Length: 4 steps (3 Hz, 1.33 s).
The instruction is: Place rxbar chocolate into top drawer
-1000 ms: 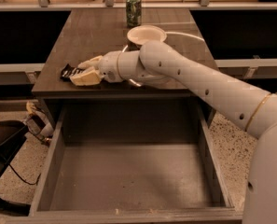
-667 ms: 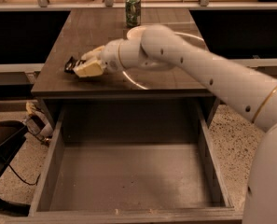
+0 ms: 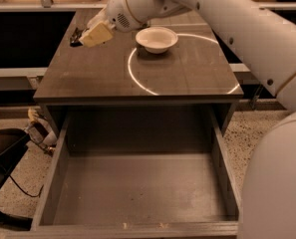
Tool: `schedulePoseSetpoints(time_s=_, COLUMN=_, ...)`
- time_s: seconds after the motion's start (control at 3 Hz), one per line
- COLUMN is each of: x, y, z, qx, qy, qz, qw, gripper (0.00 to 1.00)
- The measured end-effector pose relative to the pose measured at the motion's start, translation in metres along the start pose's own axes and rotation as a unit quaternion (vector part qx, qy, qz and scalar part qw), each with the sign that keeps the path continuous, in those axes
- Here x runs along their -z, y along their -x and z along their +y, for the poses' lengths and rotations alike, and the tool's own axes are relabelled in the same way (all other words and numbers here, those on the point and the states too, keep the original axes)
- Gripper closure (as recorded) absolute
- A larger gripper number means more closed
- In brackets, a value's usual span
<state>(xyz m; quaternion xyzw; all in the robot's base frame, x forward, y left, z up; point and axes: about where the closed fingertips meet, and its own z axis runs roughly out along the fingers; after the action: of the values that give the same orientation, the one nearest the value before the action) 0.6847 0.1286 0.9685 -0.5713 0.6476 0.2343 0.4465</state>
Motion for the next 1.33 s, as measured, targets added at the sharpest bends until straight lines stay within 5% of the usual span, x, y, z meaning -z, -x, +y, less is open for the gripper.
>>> schedulePoseSetpoints(time_s=0.67, x=0.082, y=-0.001, z=0.009, qx=-0.005, qy=-0.018, qz=0.021, qw=0.9996, gripper=1.00)
schedulePoseSetpoints(time_s=1.33, x=0.130, y=-0.048, z=0.060, qx=-0.048, qy=-0.063, qz=0.041, qw=0.9961, gripper=1.00)
